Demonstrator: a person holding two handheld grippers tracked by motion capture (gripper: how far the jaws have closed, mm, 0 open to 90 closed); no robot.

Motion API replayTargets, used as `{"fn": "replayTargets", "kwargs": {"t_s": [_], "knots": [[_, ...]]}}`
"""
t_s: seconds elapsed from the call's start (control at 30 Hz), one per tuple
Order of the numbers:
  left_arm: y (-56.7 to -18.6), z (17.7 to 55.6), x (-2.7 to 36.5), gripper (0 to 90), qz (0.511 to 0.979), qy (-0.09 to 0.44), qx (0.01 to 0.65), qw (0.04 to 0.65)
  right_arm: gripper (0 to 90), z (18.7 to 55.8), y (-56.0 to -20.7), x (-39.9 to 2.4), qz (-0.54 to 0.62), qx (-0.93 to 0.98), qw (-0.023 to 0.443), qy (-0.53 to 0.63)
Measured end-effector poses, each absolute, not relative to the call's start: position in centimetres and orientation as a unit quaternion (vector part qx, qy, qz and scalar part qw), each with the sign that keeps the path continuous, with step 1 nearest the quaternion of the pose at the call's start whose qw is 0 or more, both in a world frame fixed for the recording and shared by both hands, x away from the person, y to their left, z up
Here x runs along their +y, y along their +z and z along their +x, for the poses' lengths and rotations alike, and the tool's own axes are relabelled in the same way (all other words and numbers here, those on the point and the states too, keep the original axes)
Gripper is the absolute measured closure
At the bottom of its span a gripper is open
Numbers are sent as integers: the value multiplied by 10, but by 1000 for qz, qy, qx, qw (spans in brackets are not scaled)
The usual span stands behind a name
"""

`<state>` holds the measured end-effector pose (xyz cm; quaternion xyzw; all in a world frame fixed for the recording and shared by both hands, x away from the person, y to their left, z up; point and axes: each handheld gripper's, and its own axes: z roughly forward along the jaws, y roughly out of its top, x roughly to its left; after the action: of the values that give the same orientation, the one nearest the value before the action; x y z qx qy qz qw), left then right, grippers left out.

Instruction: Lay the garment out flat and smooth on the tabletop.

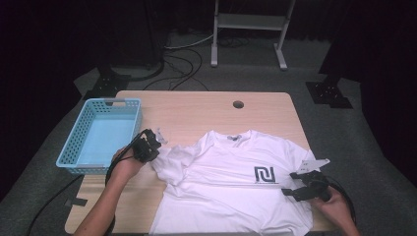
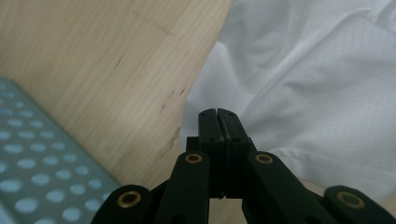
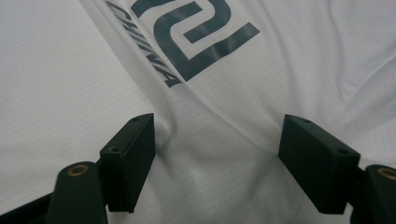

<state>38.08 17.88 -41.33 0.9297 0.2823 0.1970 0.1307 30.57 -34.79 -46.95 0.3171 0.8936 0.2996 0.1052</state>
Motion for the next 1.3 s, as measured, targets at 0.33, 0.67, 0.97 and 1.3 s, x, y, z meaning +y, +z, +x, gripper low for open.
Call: {"fn": "replayTargets", "kwargs": {"t_s": [0.33, 0.67, 0.97, 1.3], "knots": [[-416, 377, 193, 864, 919, 207, 319, 102, 265, 310, -469, -347, 318, 894, 106, 298], [-423, 369, 172, 705, 922, 136, 285, 222, 266, 314, -461, -340, 323, 889, 121, 301], [-441, 364, 143, 577, 919, 58, 263, 289, 266, 327, -462, -344, 349, 880, 117, 301], [-454, 363, 120, 372, 930, 48, 236, 276, 255, 333, -469, -343, 353, 879, 113, 300]]}}
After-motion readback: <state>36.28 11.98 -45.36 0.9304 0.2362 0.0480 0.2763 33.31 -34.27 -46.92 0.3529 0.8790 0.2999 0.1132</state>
